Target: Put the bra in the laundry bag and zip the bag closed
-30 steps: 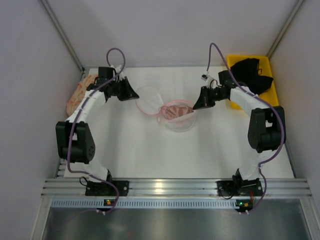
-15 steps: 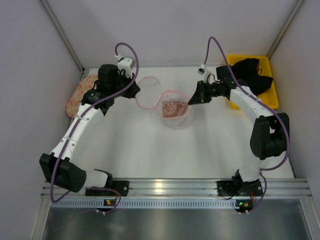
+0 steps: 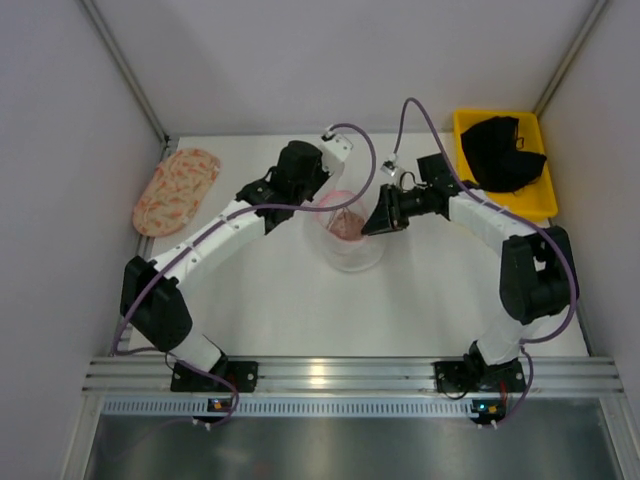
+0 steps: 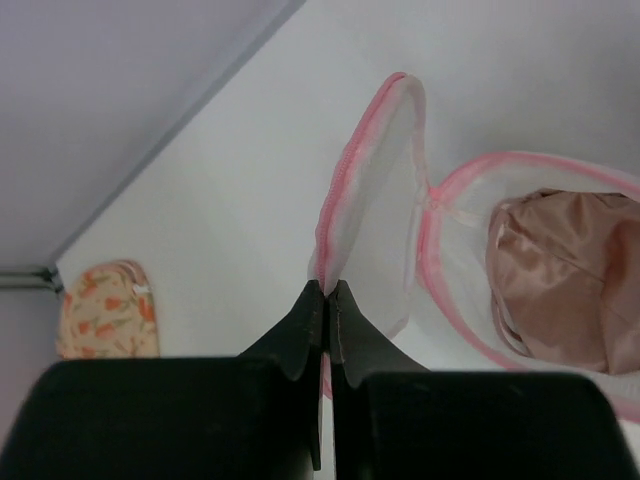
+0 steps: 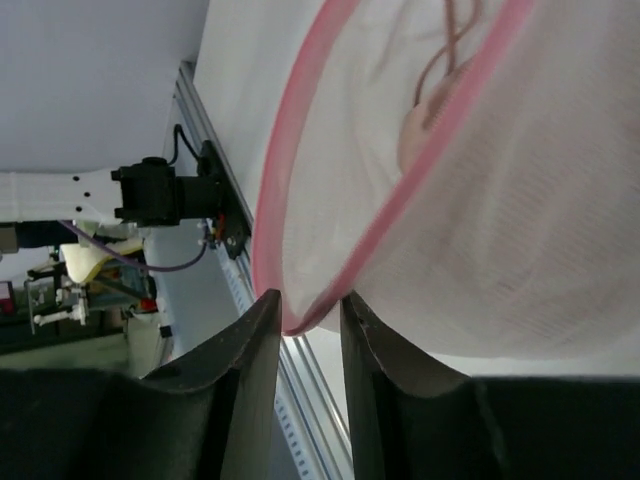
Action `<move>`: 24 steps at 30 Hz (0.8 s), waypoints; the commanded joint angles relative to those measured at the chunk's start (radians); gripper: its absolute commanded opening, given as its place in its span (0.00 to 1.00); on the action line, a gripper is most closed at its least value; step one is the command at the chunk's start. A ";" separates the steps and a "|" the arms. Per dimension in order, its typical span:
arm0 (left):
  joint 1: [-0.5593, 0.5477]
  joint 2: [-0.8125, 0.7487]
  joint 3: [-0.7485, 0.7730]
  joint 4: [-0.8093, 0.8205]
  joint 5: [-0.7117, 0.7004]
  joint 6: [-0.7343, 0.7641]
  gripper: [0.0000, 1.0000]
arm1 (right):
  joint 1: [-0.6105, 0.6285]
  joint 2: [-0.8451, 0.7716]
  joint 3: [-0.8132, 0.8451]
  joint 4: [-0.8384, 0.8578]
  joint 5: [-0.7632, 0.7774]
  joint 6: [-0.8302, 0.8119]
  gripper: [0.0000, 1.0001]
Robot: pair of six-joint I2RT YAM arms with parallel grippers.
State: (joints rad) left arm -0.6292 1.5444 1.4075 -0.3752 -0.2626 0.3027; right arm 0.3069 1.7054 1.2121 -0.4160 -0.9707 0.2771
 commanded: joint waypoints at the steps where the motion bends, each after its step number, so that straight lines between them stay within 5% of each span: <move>1: -0.049 0.022 -0.008 0.283 -0.122 0.222 0.00 | 0.003 -0.107 -0.031 0.040 -0.126 0.004 0.33; 6: -0.099 0.059 -0.093 0.481 -0.022 0.420 0.00 | -0.208 -0.202 -0.143 0.109 -0.100 0.114 0.64; 10: -0.141 0.024 -0.241 0.619 0.181 0.532 0.00 | -0.376 -0.210 -0.117 0.076 -0.001 0.044 0.71; 14: -0.161 -0.026 -0.511 1.024 0.422 0.729 0.00 | -0.402 -0.152 -0.036 0.048 0.040 -0.013 0.72; 18: -0.161 -0.078 -0.669 1.096 0.601 0.823 0.00 | -0.400 -0.016 0.064 0.068 0.008 -0.021 0.83; 24: -0.161 -0.211 -0.862 1.116 0.715 0.924 0.00 | -0.332 0.221 0.279 -0.015 -0.065 -0.119 0.84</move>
State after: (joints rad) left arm -0.7914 1.4277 0.6212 0.5812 0.2993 1.1229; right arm -0.0837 1.8442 1.3998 -0.3901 -0.9741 0.2447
